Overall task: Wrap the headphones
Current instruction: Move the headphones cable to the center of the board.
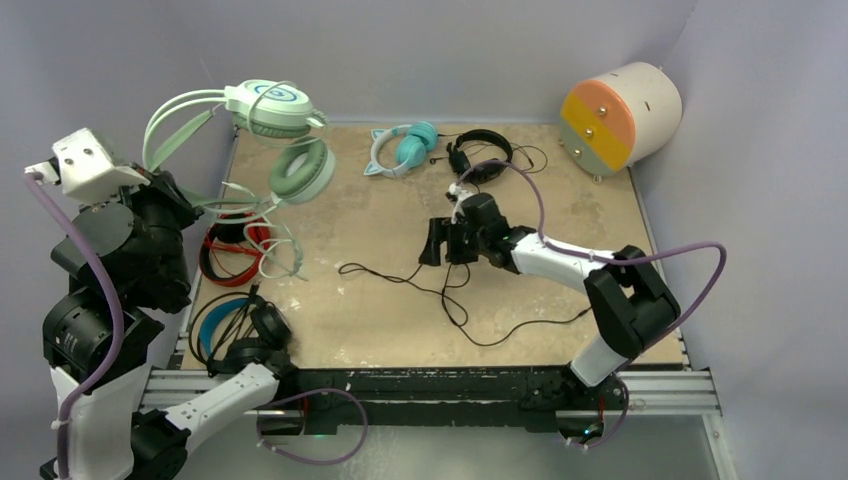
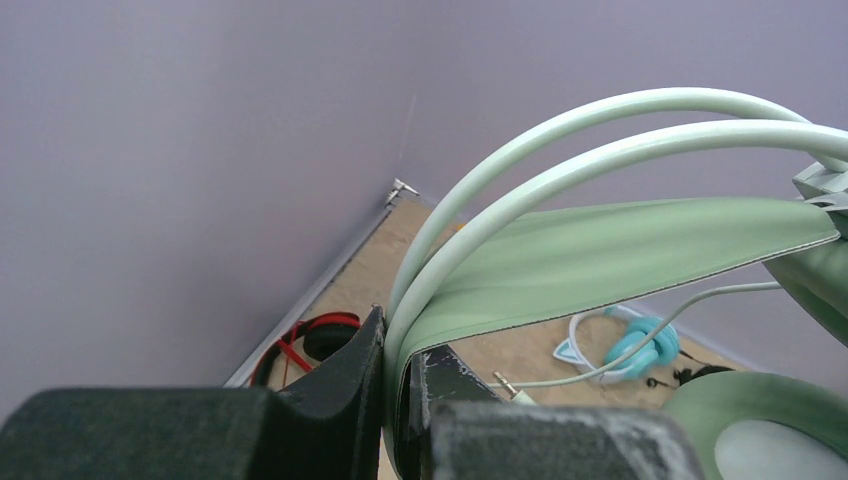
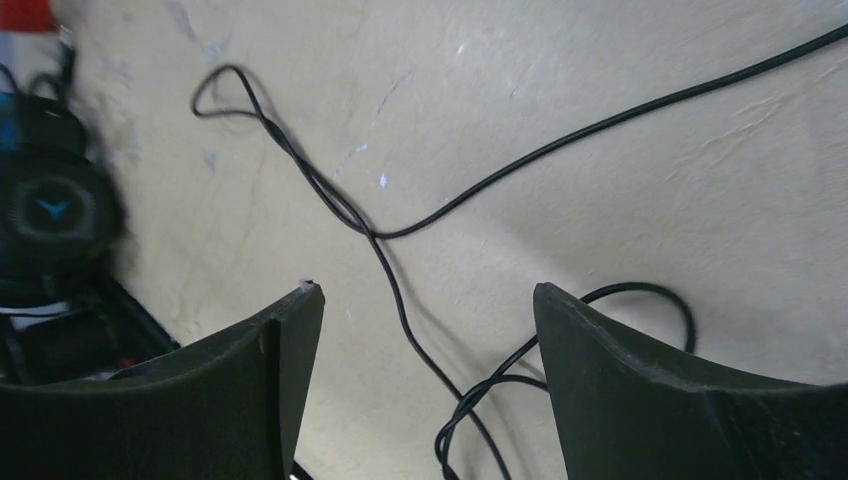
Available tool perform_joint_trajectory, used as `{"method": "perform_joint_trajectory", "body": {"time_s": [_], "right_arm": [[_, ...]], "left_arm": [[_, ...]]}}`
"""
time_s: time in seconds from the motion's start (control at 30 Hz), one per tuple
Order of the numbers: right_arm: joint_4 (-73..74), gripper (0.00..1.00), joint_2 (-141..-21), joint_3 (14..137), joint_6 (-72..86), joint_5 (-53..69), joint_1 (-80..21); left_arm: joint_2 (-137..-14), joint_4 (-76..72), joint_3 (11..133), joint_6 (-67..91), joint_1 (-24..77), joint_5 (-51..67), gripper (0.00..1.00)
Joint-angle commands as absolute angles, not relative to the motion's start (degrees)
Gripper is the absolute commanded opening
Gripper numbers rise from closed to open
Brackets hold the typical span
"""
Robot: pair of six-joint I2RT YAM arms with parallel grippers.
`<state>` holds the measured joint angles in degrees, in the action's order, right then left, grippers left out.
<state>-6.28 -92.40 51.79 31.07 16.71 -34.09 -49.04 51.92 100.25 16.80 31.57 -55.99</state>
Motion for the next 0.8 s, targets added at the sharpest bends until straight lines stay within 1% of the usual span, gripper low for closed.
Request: {"method": "perform_joint_trajectory", "body": {"time_s": [0.0,0.17,0.27,0.37,0.43,0.47,0.7,0.77], "right_arm": [[4.28,0.8,-89.75,54.84,26.05,1.82,-41.2],[12.4,0.8,-86.82,53.48,24.14,-9.21,-45.91],[16.27,0.82,-85.58,52.45,24.09,-11.74,-49.03],[19.45,0.87,-85.93,52.46,24.86,-14.09,-53.79],[21.16,0.87,-87.09,52.61,26.3,-14.47,-55.46],[21.41,0.86,-87.76,52.38,26.9,-14.38,-55.84],[21.93,0.71,-89.97,52.22,28.27,-13.04,-55.99],[21.32,0.68,-90.93,52.32,27.96,-13.04,-55.9]], "left_arm": [[-47.4,42.85,99.96,16.11,31.85,-60.95,0.0],[-47.23,44.89,97.67,17.87,31.9,-60.03,0.0],[-47.33,45.74,97.22,18.73,31.9,-59.17,0.0],[-47.35,45.75,97.08,19.05,31.9,-58.44,0.0],[-47.51,45.62,97.18,19.07,31.89,-57.92,0.0],[-47.66,45.73,97.16,19.19,31.87,-57.7,0.0],[-48.37,46.57,97.64,19.84,31.85,-56.3,0.0],[-48.3,46.67,97.56,20.01,31.89,-56.11,0.0]]}}
